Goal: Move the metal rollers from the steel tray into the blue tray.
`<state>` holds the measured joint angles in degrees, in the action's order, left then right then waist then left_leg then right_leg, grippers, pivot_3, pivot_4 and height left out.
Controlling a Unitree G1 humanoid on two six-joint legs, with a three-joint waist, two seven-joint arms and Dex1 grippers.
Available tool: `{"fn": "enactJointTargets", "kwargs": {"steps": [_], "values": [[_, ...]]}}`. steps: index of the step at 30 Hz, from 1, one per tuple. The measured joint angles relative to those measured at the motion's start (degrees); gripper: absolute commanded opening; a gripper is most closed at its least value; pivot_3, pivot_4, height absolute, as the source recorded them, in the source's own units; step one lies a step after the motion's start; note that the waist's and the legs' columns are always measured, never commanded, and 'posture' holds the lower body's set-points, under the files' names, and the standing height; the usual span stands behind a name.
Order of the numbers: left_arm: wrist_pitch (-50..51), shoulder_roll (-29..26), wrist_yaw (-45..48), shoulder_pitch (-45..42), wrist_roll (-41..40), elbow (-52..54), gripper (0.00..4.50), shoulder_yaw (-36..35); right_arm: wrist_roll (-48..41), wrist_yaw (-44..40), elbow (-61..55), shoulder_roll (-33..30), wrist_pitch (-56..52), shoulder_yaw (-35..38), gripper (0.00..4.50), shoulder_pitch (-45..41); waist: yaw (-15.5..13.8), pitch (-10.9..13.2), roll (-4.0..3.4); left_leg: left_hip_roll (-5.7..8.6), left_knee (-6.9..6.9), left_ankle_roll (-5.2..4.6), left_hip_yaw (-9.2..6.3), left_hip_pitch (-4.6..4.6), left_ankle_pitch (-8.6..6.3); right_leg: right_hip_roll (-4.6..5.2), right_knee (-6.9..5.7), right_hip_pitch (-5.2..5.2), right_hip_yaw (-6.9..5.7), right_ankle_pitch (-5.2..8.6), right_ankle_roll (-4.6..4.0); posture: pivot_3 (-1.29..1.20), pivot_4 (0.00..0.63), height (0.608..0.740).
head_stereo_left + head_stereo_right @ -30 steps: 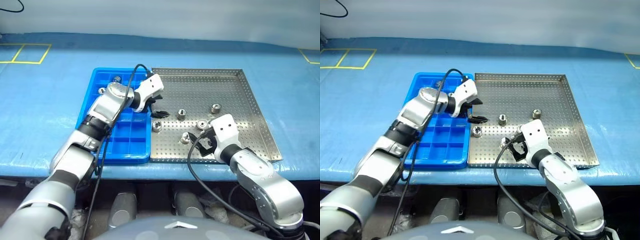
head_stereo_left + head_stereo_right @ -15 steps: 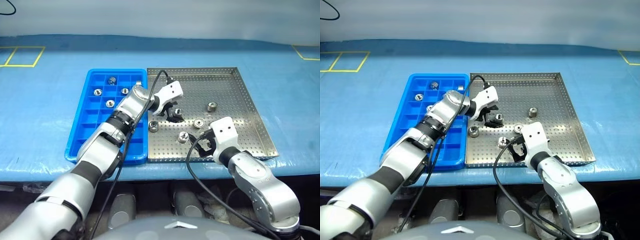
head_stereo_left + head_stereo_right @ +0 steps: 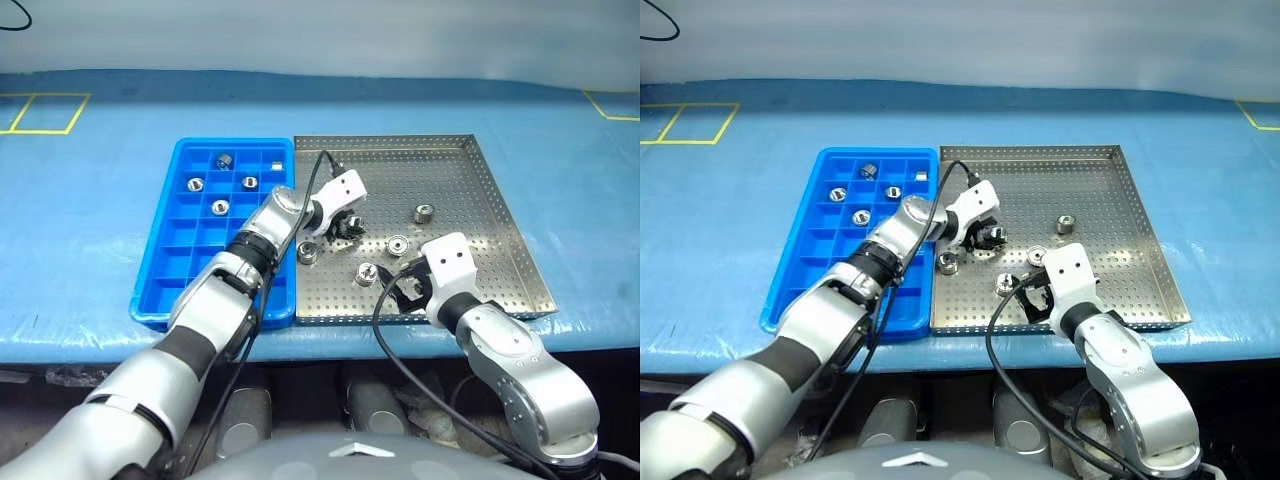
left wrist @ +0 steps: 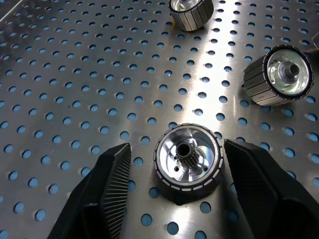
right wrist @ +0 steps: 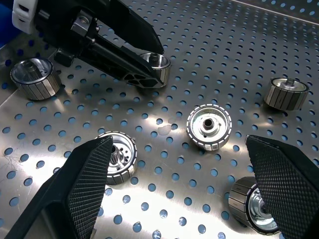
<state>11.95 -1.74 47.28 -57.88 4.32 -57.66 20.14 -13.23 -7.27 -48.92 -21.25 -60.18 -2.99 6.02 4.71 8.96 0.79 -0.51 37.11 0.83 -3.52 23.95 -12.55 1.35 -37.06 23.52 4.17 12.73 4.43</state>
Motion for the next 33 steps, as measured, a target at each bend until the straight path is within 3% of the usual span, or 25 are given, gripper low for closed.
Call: {"fn": "enactJointTargets", "kwargs": {"steps": [1, 7, 14, 18, 25, 33], "values": [[-0.1, 0.1, 0.1, 0.1, 0.0, 0.0, 1.72, -0.4, 0.1, 0.0, 0.0, 0.0, 0.0, 0.0, 4.50, 0.0, 0.0, 0.0, 0.00, 0.00, 0.00, 0.00, 0.00, 0.00, 0.00, 0.00, 0.00, -0.01, 0.00, 0.00, 0.00, -0.12, 0.150, 0.740], [1.6, -2.0, 0.9, 1.8, -0.9, 4.7, 1.72, -2.2, 0.2, -0.1, 0.0, 0.1, 0.0, 0.0, 4.50, -0.2, 0.1, 0.0, 0.00, -0.01, 0.02, 0.00, 0.00, -0.02, 0.00, 0.00, -0.05, 0.00, 0.01, -0.01, 0.01, -0.10, 0.150, 0.740], [11.2, -9.1, -4.5, 8.3, -5.9, 30.5, 1.72, -12.6, 0.2, -0.1, 0.1, 0.8, 0.0, -1.1, 4.50, -1.2, 0.1, 0.0, -0.05, -0.05, -0.03, 0.00, 0.01, -0.07, 0.00, 0.00, -0.08, 0.00, 0.03, -0.01, -0.01, -0.05, 0.150, 0.740], [19.5, -13.9, -13.6, 18.5, -6.0, 49.0, 1.72, -19.3, 0.1, -1.3, 1.3, 1.1, 1.1, -3.4, 4.50, -4.2, -0.1, 0.0, -0.07, -0.09, -0.05, 0.01, 0.03, -0.21, 0.01, 0.01, -0.16, -0.02, 0.04, -0.01, -0.03, 0.01, 0.150, 0.740], [31.4, -17.8, -25.4, 34.5, -3.2, 69.3, 1.72, -26.6, -0.1, -5.9, 5.7, 0.5, 4.2, -8.6, 4.50, -9.9, -3.1, 0.0, -0.01, -0.02, 0.06, 0.07, -0.05, -0.20, 0.04, 0.07, -0.18, -0.14, -0.09, -0.01, -0.04, 0.12, 0.150, 0.740], [39.1, -17.4, -32.5, 45.7, -2.1, 81.1, 1.72, -29.1, -0.4, -10.0, 10.3, 0.4, 7.3, -12.5, 4.50, -14.4, -5.8, 0.0, 0.03, -0.03, 0.05, 0.10, -0.17, -0.20, 0.06, 0.06, -0.18, -0.16, -0.23, 0.03, -0.14, 0.17, 0.150, 0.740]]}}
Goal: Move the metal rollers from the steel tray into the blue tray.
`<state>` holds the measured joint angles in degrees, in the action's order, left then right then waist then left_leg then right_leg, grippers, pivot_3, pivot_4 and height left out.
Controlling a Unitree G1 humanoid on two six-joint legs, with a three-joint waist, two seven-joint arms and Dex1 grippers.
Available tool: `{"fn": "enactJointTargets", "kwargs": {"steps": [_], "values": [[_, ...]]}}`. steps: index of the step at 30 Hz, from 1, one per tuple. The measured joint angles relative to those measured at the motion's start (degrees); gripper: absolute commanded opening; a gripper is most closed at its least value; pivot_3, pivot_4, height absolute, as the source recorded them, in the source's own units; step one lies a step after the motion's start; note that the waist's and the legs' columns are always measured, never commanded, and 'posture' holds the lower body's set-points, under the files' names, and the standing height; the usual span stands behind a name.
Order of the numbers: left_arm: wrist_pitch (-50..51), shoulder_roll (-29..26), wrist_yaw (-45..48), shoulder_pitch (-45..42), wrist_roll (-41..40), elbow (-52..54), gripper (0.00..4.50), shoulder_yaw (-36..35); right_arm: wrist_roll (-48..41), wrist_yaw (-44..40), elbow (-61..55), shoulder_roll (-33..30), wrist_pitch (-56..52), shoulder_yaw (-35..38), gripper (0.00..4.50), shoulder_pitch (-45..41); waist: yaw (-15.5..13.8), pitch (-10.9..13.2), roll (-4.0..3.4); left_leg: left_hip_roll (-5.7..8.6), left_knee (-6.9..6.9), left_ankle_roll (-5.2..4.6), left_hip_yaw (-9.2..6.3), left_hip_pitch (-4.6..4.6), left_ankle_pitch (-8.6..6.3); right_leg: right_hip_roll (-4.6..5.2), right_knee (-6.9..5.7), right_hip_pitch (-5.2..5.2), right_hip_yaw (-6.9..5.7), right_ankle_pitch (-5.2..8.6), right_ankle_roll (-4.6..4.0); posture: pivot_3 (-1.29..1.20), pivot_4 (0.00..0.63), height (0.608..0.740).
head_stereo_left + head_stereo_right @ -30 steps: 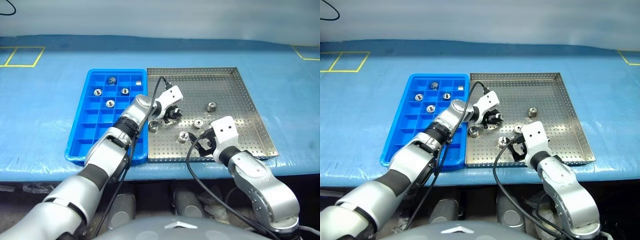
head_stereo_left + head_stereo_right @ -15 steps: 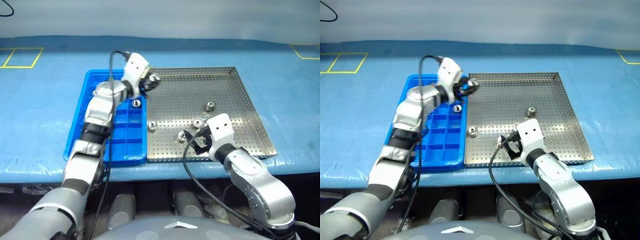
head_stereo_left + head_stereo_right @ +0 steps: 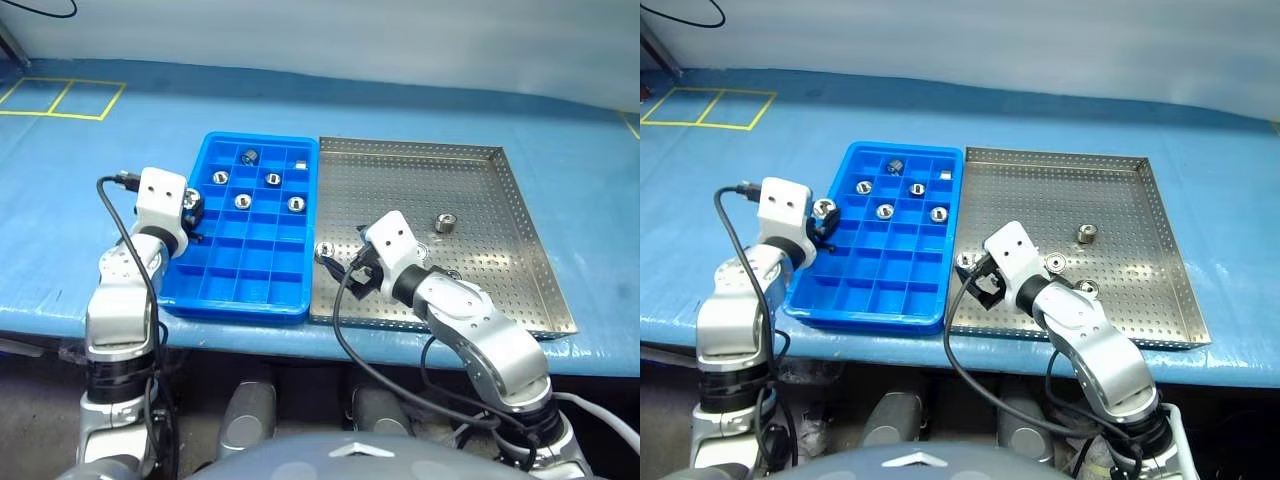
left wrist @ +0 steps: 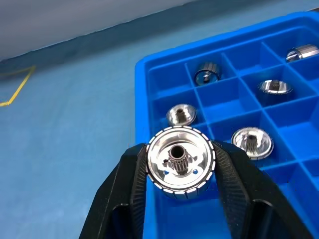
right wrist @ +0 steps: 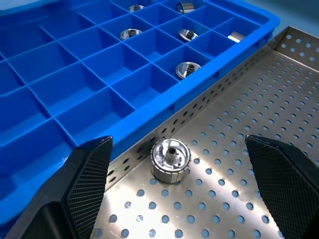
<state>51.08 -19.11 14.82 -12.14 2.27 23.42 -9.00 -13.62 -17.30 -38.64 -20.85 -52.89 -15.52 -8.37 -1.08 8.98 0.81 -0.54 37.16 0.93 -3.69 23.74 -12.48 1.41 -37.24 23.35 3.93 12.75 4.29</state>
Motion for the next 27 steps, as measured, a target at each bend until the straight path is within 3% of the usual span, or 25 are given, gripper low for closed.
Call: {"fn": "enactJointTargets", "kwargs": {"steps": [17, 25, 27], "values": [[-1.8, 0.9, -2.1, -3.6, -1.0, -5.8, 1.72, 2.7, 0.6, 0.8, -0.4, 0.1, 0.4, -0.4, 4.50, 1.9, -0.7, 0.0, 0.00, 0.00, 0.00, 0.02, 0.08, -0.02, 0.02, 0.02, 0.00, 0.00, 0.02, 0.14, -0.27, 0.10, 0.150, 0.740], [0.1, 0.5, -1.6, -5.9, -2.5, -7.1, 4.30, 2.9, 1.0, 2.5, -2.4, 0.3, 0.1, 1.3, 4.50, 3.9, 0.6, 0.0, 0.01, -0.03, -0.05, 0.02, 0.07, 0.00, 0.02, 0.00, 0.00, 0.06, 0.00, 0.11, -0.22, 0.05, 0.150, 0.740], [0.7, -0.1, -1.0, -6.8, -2.9, -7.1, 4.44, 2.9, 1.0, 2.7, -2.5, 0.3, 0.1, 1.5, 4.50, 4.2, 1.0, 0.0, 0.01, -0.02, -0.05, 0.02, 0.08, 0.00, 0.02, 0.01, 0.00, 0.05, 0.01, 0.12, -0.23, 0.05, 0.150, 0.740]]}}
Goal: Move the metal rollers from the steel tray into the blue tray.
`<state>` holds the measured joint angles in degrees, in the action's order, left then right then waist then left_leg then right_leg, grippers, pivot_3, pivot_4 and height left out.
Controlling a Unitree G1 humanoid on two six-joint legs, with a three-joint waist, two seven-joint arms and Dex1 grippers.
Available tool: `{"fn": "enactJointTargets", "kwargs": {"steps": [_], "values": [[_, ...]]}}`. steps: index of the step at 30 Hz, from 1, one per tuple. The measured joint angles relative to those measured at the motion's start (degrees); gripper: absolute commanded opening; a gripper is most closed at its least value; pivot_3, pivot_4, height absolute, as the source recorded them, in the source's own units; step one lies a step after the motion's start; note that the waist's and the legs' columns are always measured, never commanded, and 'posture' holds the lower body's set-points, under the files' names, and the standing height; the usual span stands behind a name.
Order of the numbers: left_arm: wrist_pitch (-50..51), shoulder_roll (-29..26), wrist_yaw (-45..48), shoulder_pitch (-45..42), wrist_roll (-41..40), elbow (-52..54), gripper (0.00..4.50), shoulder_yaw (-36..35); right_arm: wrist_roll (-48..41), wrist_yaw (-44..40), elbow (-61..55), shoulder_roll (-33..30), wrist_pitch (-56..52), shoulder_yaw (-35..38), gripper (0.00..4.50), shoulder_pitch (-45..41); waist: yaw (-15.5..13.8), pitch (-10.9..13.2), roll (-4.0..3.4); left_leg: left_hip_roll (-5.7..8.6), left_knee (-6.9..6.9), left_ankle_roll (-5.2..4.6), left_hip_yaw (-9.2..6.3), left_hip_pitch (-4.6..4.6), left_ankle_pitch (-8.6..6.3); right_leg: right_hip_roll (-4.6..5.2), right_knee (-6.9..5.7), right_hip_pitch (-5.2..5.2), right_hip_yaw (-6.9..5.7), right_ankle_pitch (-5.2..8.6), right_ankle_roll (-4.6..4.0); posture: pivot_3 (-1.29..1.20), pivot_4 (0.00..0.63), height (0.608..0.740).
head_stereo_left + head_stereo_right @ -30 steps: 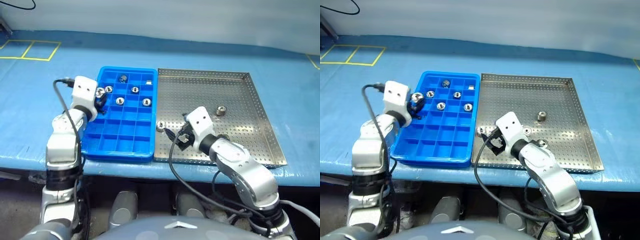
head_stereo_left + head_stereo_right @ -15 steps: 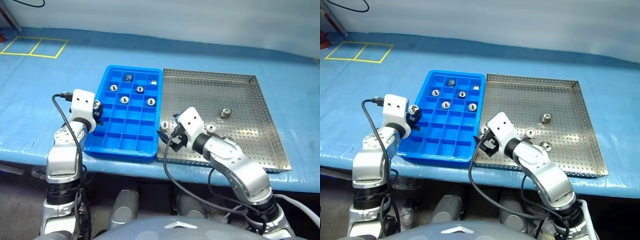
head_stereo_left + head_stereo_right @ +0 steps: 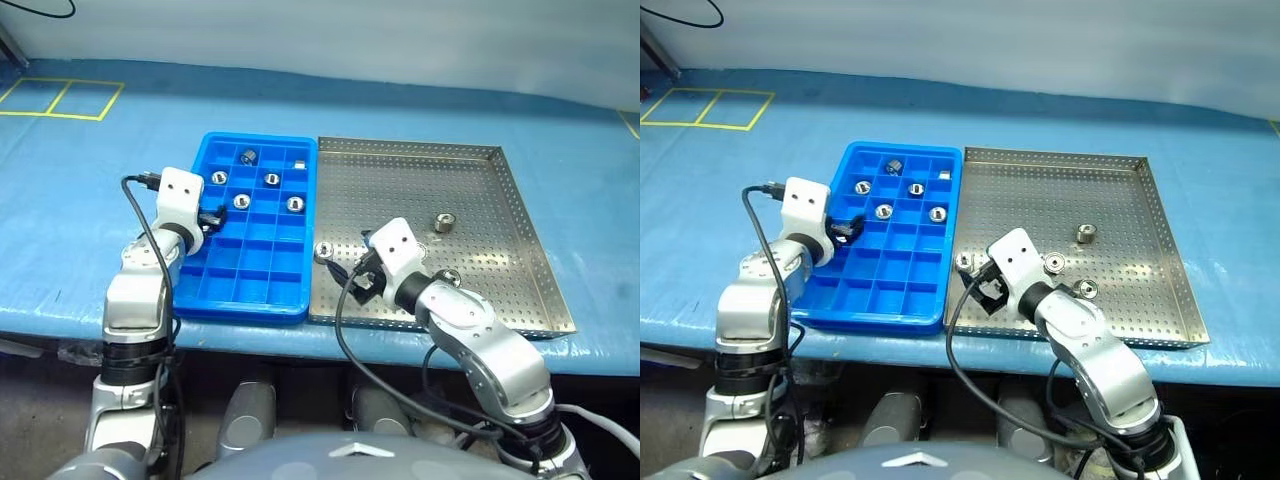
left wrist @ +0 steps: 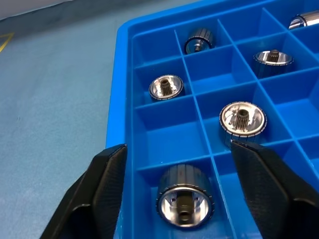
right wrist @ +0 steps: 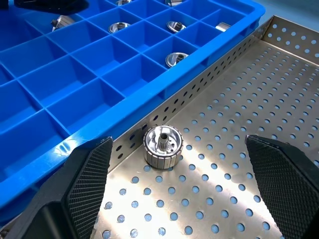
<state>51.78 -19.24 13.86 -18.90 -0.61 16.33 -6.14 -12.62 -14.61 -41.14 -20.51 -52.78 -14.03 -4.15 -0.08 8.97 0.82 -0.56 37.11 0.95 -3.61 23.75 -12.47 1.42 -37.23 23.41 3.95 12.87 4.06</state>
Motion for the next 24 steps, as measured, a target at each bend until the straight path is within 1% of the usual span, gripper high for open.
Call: {"fn": "enactJointTargets", "kwargs": {"steps": [3, 6, 11, 14, 17, 21, 24], "values": [[0.2, -0.5, 0.4, -1.6, -0.8, 0.0, 4.44, -0.1, 0.0, 0.0, 0.0, -0.2, 0.0, 0.5, 4.50, 0.2, 0.5, 0.0, 0.01, 0.01, 0.02, 0.00, 0.00, 0.01, 0.00, 0.01, 0.00, -0.01, 0.00, 0.00, 0.01, 0.03, 0.150, 0.740], [-1.3, 0.4, 0.7, -3.0, -2.7, 0.6, 4.44, -0.6, 0.2, -0.6, 0.2, -1.3, 0.0, 0.5, 4.50, -0.1, 0.8, 0.0, 0.01, 0.01, 0.01, 0.00, 0.01, 0.01, 0.00, 0.01, 0.02, -0.01, 0.01, -0.01, 0.02, 0.03, 0.150, 0.740], [-9.8, 2.6, 2.0, -1.7, -6.8, 3.2, 4.44, -2.1, 0.7, -3.0, 5.7, -2.8, 0.2, -0.1, 4.50, -5.1, 1.4, 0.0, 0.01, -0.03, -0.03, 0.00, 0.06, -0.05, 0.00, 0.00, 0.02, -0.01, 0.03, -0.07, -0.04, 0.06, 0.150, 0.740], [-15.5, 2.0, 5.1, 2.9, -9.0, 4.9, 4.44, -3.0, 0.9, -5.1, 11.0, -3.7, 0.2, -1.7, 4.50, -8.6, 1.6, 0.0, 0.01, -0.04, -0.09, -0.01, 0.07, -0.07, 0.00, 0.00, 0.02, 0.00, 0.03, -0.21, -0.30, 0.08, 0.150, 0.740], [-22.3, 0.6, 8.6, 9.9, -9.6, 6.1, 4.44, -3.1, 1.1, -8.2, 17.4, -4.1, 1.2, -3.9, 4.50, -12.2, 1.2, 0.0, 0.01, -0.04, -0.12, -0.02, 0.07, -0.05, -0.01, 0.00, 0.06, 0.01, 0.03, -0.20, -0.35, 0.10, 0.150, 0.740], [-30.0, 0.1, 9.8, 16.2, -9.2, 6.3, 4.44, -3.0, 1.9, -11.8, 23.5, -4.3, 3.1, -6.2, 4.50, -16.0, 0.5, 0.0, 0.03, -0.03, -0.08, -0.02, 0.08, -0.03, -0.01, 0.01, 0.16, -0.03, 0.03, -0.17, -0.40, 0.13, 0.150, 0.740], [-33.7, 0.4, 10.9, 20.6, -9.8, 6.4, 4.44, -3.0, 2.4, -14.8, 26.8, -4.6, 4.8, -7.8, 4.50, -18.3, 0.2, 0.0, 0.03, -0.02, -0.06, -0.03, 0.10, -0.02, -0.02, 0.04, 0.24, -0.06, 0.03, -0.18, -0.39, 0.15, 0.150, 0.740]]}}
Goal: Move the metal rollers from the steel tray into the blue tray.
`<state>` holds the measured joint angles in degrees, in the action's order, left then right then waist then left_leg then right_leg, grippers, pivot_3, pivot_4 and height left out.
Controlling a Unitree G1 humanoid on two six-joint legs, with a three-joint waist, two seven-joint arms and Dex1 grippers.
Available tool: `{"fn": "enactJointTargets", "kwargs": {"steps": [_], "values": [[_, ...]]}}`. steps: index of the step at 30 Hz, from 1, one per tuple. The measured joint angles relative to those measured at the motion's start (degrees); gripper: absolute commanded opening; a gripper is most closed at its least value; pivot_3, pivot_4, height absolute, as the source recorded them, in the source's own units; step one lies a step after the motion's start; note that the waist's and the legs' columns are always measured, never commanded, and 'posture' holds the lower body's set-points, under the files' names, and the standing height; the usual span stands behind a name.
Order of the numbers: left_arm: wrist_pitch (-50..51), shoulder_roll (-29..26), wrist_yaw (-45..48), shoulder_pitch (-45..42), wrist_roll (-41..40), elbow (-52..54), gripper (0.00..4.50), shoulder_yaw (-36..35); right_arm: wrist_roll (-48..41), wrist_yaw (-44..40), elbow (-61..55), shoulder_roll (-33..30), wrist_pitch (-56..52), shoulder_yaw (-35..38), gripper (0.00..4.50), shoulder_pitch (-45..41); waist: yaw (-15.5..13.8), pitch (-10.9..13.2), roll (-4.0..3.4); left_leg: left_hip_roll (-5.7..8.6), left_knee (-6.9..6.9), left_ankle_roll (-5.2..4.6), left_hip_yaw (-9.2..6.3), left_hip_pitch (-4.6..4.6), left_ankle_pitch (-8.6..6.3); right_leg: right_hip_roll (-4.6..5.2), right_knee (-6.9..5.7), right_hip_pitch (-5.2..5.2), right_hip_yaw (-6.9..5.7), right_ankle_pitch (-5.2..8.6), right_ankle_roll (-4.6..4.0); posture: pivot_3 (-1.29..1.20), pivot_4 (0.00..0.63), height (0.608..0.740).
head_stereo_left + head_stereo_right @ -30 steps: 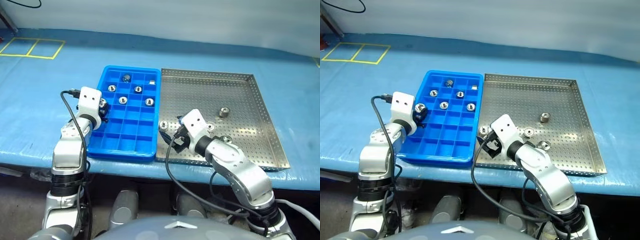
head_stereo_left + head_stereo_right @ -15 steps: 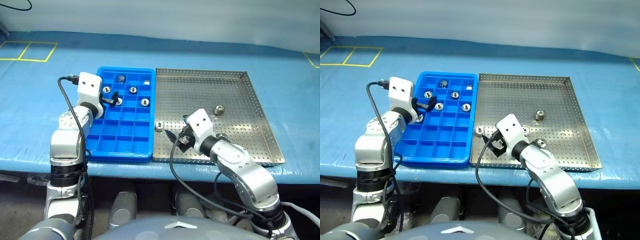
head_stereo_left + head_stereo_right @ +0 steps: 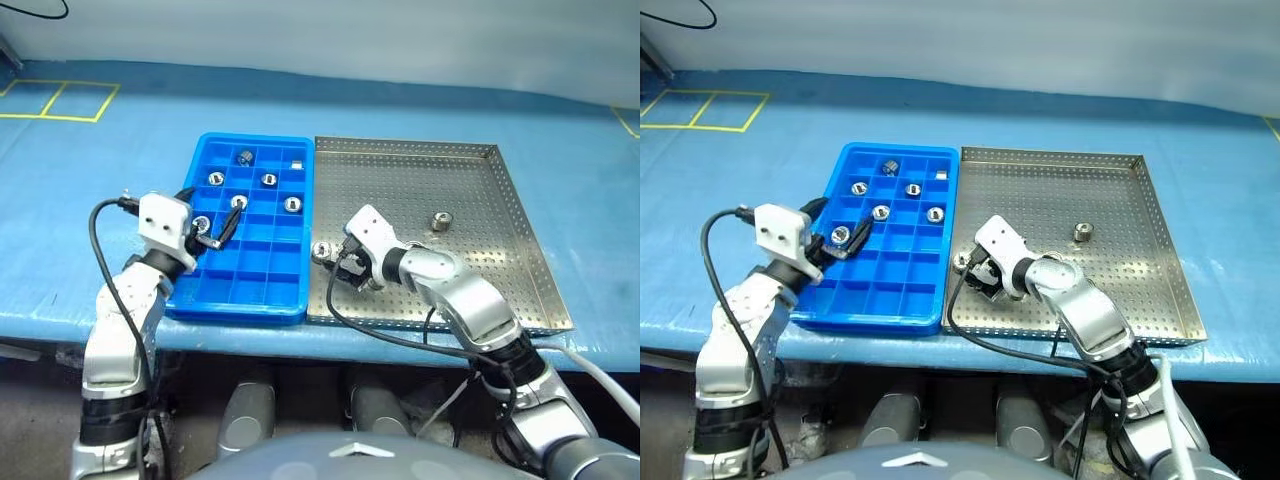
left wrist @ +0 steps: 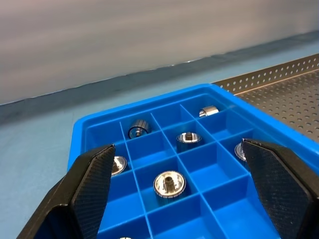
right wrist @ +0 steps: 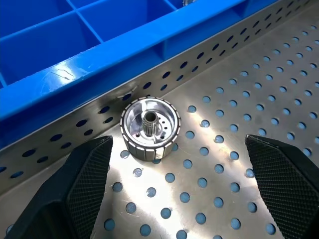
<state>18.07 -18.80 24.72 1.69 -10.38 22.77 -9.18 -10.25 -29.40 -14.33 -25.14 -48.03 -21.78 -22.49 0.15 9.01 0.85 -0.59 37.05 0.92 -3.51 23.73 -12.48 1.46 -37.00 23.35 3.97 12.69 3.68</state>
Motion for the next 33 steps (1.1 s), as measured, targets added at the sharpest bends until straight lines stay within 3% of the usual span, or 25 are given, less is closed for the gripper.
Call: {"fn": "enactJointTargets", "kwargs": {"steps": [8, 11, 18, 30, 33], "values": [[-1.3, 0.9, 1.7, 4.7, -4.3, 2.9, 4.44, 1.0, 3.0, -7.0, 8.7, 0.0, 3.8, -4.9, 4.50, -4.6, -1.2, 0.0, 0.00, -0.03, 0.00, 0.00, -0.02, 0.01, 0.00, -0.03, -0.01, 0.02, -0.03, 0.02, 0.01, 0.17, 0.150, 0.740], [-1.3, 0.8, 2.1, 5.4, -5.7, 3.3, 4.50, 1.3, 3.3, -8.8, 11.8, 1.1, 4.7, -5.0, 3.93, -6.1, -1.0, 0.0, 0.01, -0.06, -0.01, 0.00, 0.02, -0.04, 0.00, -0.06, -0.01, 0.01, -0.01, 0.02, 0.01, 0.17, 0.150, 0.740], [-1.2, 0.6, 1.9, 5.9, -6.4, 4.4, 4.50, 1.7, 3.9, -9.4, 13.9, 2.7, 6.3, -4.6, 1.76, -6.4, -1.1, 0.0, 0.00, -0.22, 0.00, 0.03, 0.02, -0.09, 0.03, -0.21, -0.06, 0.02, -0.02, 0.05, 0.05, 0.17, 0.150, 0.740], [-1.1, 0.5, 1.3, 5.5, -7.7, 4.4, 4.50, 1.9, 9.9, 0.2, 11.0, 0.7, 3.5, 2.1, 1.72, -7.9, -1.6, 0.0, -0.05, -0.16, -0.07, 0.03, 0.07, 0.06, 0.03, -0.14, 0.02, 0.18, 0.00, 0.03, 0.03, 0.17, 0.150, 0.740], [-1.1, 0.3, 0.7, 5.5, -7.8, 4.7, 4.50, 1.7, 11.4, 2.2, 10.8, 3.6, 3.6, 2.0, 1.72, -10.5, -1.3, 0.0, -0.05, -0.22, -0.12, 0.03, 0.06, 0.04, 0.03, -0.20, 0.00, 0.18, -0.01, 0.04, 0.01, 0.19, 0.150, 0.740]]}}
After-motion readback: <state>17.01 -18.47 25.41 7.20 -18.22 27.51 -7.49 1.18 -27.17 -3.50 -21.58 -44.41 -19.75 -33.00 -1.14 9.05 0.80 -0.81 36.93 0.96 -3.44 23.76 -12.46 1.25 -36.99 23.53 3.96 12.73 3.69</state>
